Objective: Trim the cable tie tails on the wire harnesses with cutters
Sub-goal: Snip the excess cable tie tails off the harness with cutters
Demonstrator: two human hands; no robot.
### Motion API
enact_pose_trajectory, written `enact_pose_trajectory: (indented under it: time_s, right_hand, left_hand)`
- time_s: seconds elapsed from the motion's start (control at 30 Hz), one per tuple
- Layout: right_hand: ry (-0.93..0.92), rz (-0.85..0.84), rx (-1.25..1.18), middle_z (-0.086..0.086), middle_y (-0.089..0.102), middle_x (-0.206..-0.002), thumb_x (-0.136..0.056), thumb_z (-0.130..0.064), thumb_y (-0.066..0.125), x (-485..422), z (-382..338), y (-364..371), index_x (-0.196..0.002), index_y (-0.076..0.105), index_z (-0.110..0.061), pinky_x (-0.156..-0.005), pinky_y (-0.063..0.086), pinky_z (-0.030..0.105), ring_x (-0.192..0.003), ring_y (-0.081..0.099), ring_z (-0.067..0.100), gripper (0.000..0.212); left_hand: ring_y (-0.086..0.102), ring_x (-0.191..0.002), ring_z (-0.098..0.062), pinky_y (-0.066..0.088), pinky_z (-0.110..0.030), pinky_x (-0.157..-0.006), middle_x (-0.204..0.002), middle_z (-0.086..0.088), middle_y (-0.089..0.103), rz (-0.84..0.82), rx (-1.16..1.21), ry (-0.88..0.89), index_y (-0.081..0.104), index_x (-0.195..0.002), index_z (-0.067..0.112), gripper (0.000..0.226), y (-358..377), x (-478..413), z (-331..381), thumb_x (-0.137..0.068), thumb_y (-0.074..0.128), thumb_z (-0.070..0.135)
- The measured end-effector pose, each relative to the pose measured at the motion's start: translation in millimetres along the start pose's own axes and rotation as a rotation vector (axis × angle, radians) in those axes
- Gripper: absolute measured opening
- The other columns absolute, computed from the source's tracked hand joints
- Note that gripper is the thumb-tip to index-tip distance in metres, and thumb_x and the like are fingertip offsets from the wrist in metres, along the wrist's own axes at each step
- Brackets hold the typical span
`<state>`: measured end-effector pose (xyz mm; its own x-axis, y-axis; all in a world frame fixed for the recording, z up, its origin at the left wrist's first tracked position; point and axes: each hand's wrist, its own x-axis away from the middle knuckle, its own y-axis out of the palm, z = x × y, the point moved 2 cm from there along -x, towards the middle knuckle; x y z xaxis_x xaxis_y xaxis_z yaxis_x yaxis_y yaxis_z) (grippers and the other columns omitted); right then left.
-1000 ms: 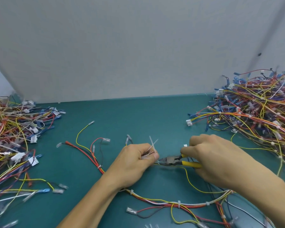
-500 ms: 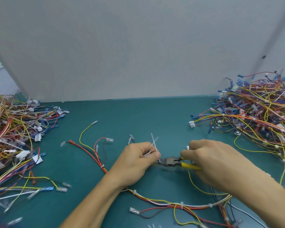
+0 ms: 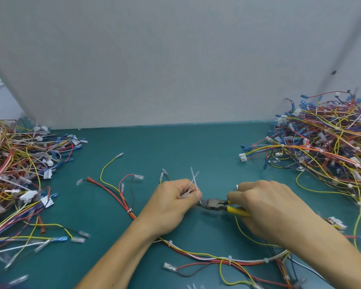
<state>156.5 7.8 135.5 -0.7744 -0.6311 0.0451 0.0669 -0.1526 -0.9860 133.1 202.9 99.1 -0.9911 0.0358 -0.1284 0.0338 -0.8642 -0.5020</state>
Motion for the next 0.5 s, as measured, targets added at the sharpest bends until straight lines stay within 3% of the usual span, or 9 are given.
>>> enact_pose_trajectory:
  time_s: [0.2, 0.4, 0.5]
  right_hand:
    - [0.032, -0.046, -0.044, -0.005, 0.052, -0.097, -0.089, -0.031, 0.043, -1.3, 1.6, 8.1, -0.084, 0.036, -0.028, -0.06, 0.029, 0.03, -0.087, 0.052, 0.029, 0.009]
    - [0.096, -0.03, -0.259, -0.008, 0.052, -0.087, -0.085, -0.036, 0.048, -0.2, 17.3, 1.3, -0.082, 0.039, -0.031, -0.072, 0.047, 0.034, -0.091, 0.055, 0.025, 0.01]
    - [0.075, -0.007, -0.344, -0.008, 0.055, -0.087, -0.084, -0.037, 0.052, -0.1, 15.9, -6.5, -0.082, 0.045, -0.029, -0.074, 0.048, 0.036, -0.086, 0.053, 0.021, 0.011]
  left_hand:
    - [0.031, -0.054, -0.007, 0.028, -0.017, -0.052, -0.056, 0.011, 0.036, 0.031, 0.017, 0.017, 0.056, -0.075, 0.004, 0.022, -1.9, 2.9, 0.2, -0.091, 0.058, 0.021]
    - [0.032, -0.056, -0.006, 0.031, -0.017, -0.053, -0.059, 0.012, 0.039, 0.071, -0.129, 0.113, 0.048, -0.076, 0.008, 0.022, -14.5, 21.8, 24.2, -0.097, 0.047, 0.017]
    - [0.037, -0.059, -0.007, 0.033, -0.018, -0.055, -0.061, 0.012, 0.043, -0.019, -0.252, 0.19, 0.047, -0.075, 0.017, 0.023, -20.4, 38.1, 49.7, -0.097, 0.041, 0.019]
